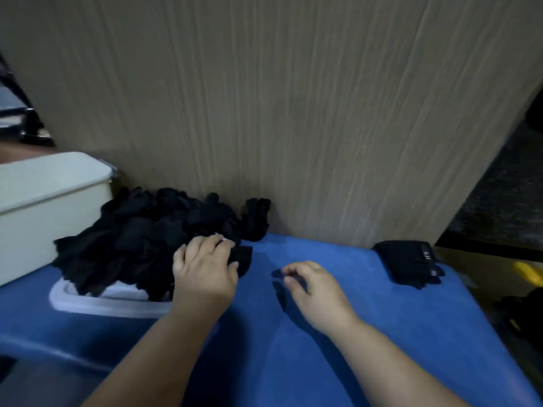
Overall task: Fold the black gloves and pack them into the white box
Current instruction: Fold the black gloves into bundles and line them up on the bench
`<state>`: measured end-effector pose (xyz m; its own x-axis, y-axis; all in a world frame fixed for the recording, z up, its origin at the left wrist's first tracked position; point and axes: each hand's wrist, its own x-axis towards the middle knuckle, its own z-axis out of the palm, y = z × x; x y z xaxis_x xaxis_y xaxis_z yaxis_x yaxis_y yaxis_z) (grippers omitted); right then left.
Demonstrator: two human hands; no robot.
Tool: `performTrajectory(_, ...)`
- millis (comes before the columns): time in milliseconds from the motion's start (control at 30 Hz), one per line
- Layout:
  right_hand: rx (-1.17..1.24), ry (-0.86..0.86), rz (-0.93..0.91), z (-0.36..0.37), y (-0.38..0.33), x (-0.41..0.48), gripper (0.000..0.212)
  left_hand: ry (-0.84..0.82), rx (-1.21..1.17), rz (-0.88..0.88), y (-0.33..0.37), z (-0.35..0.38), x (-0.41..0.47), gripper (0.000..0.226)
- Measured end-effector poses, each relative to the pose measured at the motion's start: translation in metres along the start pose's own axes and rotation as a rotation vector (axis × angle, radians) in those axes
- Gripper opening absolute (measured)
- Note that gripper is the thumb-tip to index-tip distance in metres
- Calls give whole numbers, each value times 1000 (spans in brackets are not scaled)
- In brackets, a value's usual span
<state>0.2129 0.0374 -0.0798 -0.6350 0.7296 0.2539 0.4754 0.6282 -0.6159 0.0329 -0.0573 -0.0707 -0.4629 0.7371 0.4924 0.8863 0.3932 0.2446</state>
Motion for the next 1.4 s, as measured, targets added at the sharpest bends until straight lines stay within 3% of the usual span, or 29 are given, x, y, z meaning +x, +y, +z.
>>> performTrajectory(100, 74, -52, 23, 26, -25, 11, 33, -93, 9, -65, -25, -10, 2, 39)
performTrajectory(267, 301, -74, 170, 56, -51, 37, 53, -195, -15, -3, -43, -15, 0, 47)
performTrajectory(367, 417, -50, 298, 68, -56, 49, 43, -216, -14, 19, -45, -16, 2, 48)
performTrajectory(500, 424, 70, 332, 74, -55, 49, 13, -228, -38, 18, -48, -17, 3, 47)
performTrajectory(667, 593, 262, 353, 59, -49, 39, 10, -268, -40, 0, -51, -22, 3, 51)
performTrajectory(867, 502, 345, 338, 27, -35, 0, 15, -250, -61, 17, -29, -28, -5, 46)
performTrajectory(1133, 95, 278, 264, -16, -11, -58, 21, -211, -86, 154, 34, -28, -34, 37)
performTrajectory(1233, 8, 252, 270, -30, 3, -82, 12, -302, -114, 216, 53, -18, -41, 40)
performTrajectory(1400, 37, 105, 265, -48, 14, -112, 23, -479, -249, 175, 79, 2, -52, 43)
